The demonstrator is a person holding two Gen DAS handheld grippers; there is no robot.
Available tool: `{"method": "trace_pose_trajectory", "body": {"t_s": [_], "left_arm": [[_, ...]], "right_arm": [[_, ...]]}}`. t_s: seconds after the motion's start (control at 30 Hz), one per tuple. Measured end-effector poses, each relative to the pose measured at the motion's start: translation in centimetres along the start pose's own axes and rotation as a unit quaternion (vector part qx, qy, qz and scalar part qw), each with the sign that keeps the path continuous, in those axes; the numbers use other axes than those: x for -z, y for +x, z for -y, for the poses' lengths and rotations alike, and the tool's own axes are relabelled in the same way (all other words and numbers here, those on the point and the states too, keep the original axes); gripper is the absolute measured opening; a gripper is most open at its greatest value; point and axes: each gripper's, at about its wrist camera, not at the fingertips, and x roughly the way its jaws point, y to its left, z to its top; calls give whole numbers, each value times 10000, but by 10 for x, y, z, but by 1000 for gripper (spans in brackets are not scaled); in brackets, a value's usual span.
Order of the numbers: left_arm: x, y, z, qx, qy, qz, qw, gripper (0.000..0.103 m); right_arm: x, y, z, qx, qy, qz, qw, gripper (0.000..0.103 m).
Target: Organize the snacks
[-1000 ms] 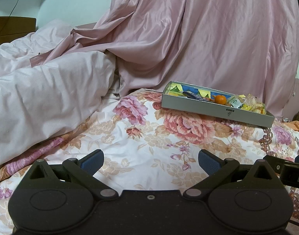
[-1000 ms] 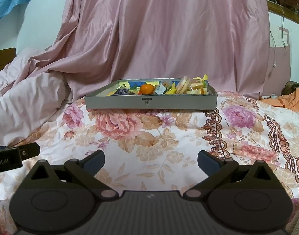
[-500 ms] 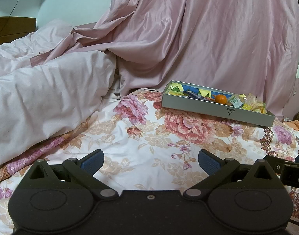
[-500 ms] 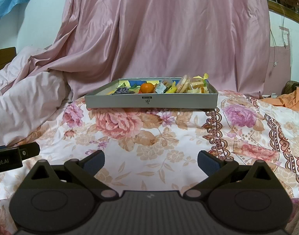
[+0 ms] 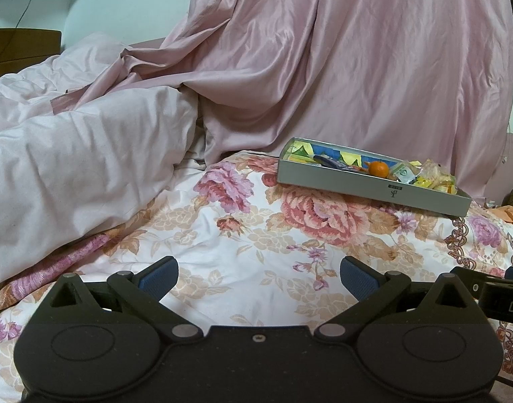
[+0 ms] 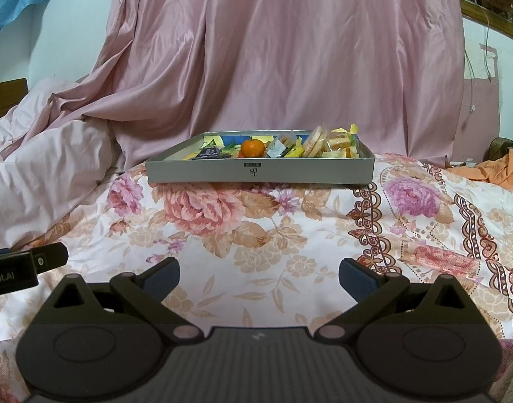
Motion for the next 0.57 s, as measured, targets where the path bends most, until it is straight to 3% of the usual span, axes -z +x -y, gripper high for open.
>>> {"method": "trace_pose_trajectory", "body": {"t_s": [0.2, 0.57], "left_arm": [[1, -1, 3, -262, 58, 3, 9996, 102], [1, -2, 5, -291, 136, 31, 9995, 102]], "right_arm": [[0, 0, 0, 2, -1, -3, 10000, 103], [2, 1, 0, 1, -10, -21, 10000, 103]]}}
